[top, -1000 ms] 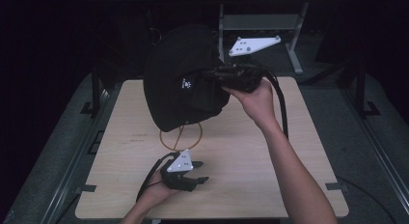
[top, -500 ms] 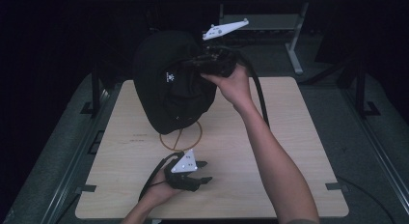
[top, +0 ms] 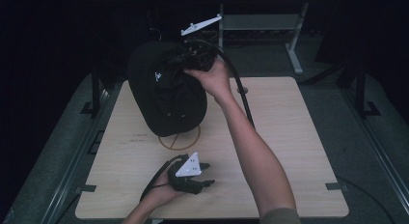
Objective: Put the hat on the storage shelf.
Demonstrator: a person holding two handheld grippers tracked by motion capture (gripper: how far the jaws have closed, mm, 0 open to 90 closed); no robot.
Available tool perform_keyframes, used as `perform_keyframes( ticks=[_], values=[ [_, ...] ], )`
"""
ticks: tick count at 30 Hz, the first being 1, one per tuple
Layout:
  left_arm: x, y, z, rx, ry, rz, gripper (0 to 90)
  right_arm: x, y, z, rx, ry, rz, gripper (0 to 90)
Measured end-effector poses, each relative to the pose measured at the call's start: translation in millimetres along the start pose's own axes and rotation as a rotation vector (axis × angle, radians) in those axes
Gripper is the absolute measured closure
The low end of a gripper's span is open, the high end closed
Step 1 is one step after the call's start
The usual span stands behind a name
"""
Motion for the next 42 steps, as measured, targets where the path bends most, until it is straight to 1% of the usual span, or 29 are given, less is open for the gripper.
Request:
perform_keyframes(
  ticks=[2,3,4,5,6,7,8,10,11,13,15,17,19,21,23,24,29,34,37,38,42],
  values=[
    [1.0,0.8,-1.6,-0.003,0.008,0.005,46.0,2.0,10.1,-1.3,-0.008,0.012,0.031,83.2],
    [1.5,1.1,-2.7,-0.004,0.01,0.005,46.0,2.2,14.3,-1.5,-0.024,0.008,0.033,78.0],
    [2.3,1.6,-4.3,-0.002,0.02,0.006,46.0,2.6,16.8,-1.4,-0.044,0.006,0.039,70.7],
    [2.6,1.9,-5.5,-0.002,0.023,0.007,46.0,3.0,19.5,-1.1,-0.056,0.014,0.043,67.8],
    [2.9,2.2,-6.1,-0.001,0.037,0.014,46.0,2.7,20.6,-1.4,-0.042,0.015,0.042,66.2],
    [2.8,2.6,-6.8,-0.003,0.037,0.018,46.0,2.1,20.8,-0.4,-0.047,0.013,0.047,63.9],
    [2.6,3.0,-6.8,-0.003,0.037,0.02,45.9,1.4,20.2,-0.5,-0.055,0.0,0.056,62.8],
    [2.3,2.9,-6.2,-0.002,0.038,0.022,45.7,-0.6,16.7,0.2,-0.041,0.004,0.053,60.3],
    [2.1,3.0,-6.3,-0.001,0.03,0.016,45.4,-2.2,13.9,-0.2,-0.031,0.012,0.043,58.1],
    [1.9,2.2,-5.1,0.005,0.023,0.016,44.5,-5.7,10.1,-0.7,-0.004,0.021,0.026,56.9],
    [1.6,1.9,-4.1,0.009,0.014,0.011,43.6,-10.5,6.8,-1.4,0.0,0.02,0.018,54.7],
    [0.5,0.9,-2.1,0.015,0.005,0.009,42.6,-16.7,4.2,-2.4,0.014,0.025,0.023,52.0],
    [-1.0,0.0,-1.0,0.021,-0.008,0.01,41.9,-21.0,1.8,-4.1,0.017,0.027,0.021,50.4],
    [-2.9,-1.0,0.1,0.027,-0.02,0.005,41.2,-25.8,-1.7,-6.0,0.022,0.033,0.004,48.4],
    [-4.1,-2.9,2.2,0.031,-0.047,0.004,40.3,-29.9,-4.6,-6.4,0.034,0.048,-0.004,45.2],
    [-4.4,-4.1,3.5,0.032,-0.05,0.003,39.6,-31.9,-6.1,-6.5,0.038,0.046,-0.005,44.5],
    [-6.2,-6.6,7.6,0.04,-0.072,-0.003,37.8,-39.4,-19.0,-6.8,0.036,0.04,-0.016,42.7],
    [-7.0,-5.6,8.9,0.044,-0.079,0.002,36.7,-45.4,-30.5,-10.6,0.025,0.056,-0.022,41.4],
    [-7.0,-4.8,9.0,0.04,-0.085,0.001,35.5,-49.3,-37.3,-13.5,0.016,0.065,-0.03,40.1],
    [-7.1,-4.7,8.7,0.04,-0.095,-0.004,35.0,-50.2,-38.6,-14.2,0.013,0.068,-0.03,39.7],
    [-7.3,-5.0,9.4,0.042,-0.105,-0.009,33.3,-57.6,-45.3,-17.9,0.001,0.073,-0.019,37.4]
  ],
)
Point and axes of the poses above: each handheld gripper's, and its own axes: y roughly forward along the jaws, x roughly out of its top, z roughly to its left, the point moved 1 cm from there along y, roughly forward along the jaws, and after that the axes turned 3 degrees about z, right-handed, at the moved point
